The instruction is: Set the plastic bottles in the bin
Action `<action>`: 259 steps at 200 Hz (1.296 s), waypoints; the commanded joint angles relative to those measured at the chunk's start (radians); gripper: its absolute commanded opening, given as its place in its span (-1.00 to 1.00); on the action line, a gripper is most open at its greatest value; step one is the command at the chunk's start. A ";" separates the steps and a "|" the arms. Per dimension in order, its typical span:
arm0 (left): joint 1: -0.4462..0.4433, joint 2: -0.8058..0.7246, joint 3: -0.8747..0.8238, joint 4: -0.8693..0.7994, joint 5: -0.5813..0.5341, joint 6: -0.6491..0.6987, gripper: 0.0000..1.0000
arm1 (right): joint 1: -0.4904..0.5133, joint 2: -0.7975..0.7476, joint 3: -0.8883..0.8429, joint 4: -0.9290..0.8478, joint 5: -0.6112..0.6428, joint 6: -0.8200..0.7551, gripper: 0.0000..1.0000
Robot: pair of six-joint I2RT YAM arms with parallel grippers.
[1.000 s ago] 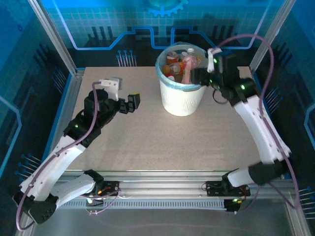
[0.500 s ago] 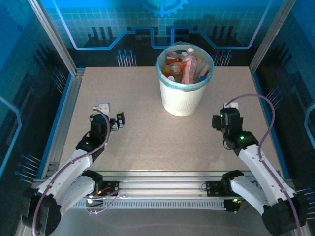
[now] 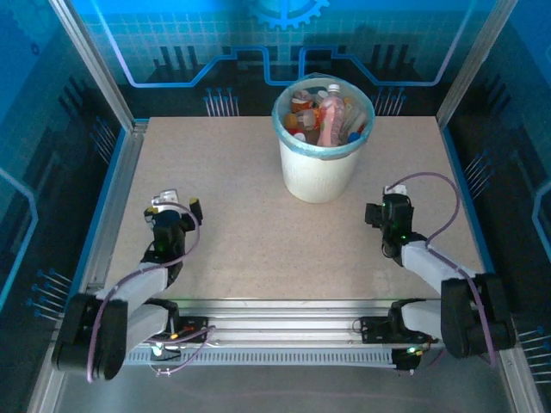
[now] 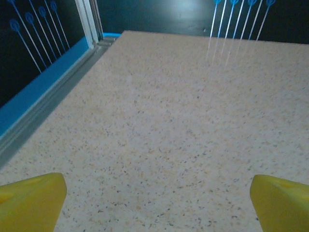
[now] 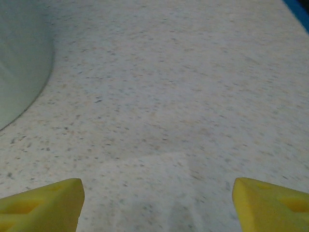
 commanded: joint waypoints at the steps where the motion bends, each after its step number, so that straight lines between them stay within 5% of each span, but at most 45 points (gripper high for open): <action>1: 0.051 0.092 0.001 0.197 0.217 0.034 0.98 | -0.010 0.054 -0.005 0.251 -0.127 -0.120 0.63; 39: 0.179 0.227 0.052 0.279 0.437 -0.055 0.98 | -0.071 0.186 -0.039 0.513 -0.429 -0.210 0.63; 73: 0.181 0.486 -0.013 0.705 0.704 0.020 0.98 | -0.081 0.264 -0.056 0.606 -0.448 -0.206 0.64; 103: 0.162 0.440 0.033 0.549 0.612 0.022 0.98 | -0.066 0.273 -0.017 0.546 -0.278 -0.156 0.87; 118: 0.127 0.424 0.157 0.291 0.474 0.022 0.98 | -0.060 0.273 -0.015 0.542 -0.257 -0.157 1.00; 129: 0.074 0.427 0.167 0.274 0.369 0.053 0.98 | -0.059 0.274 -0.016 0.544 -0.257 -0.156 1.00; 259: 0.067 0.426 0.163 0.281 0.360 0.055 0.98 | -0.058 0.274 -0.017 0.547 -0.255 -0.156 1.00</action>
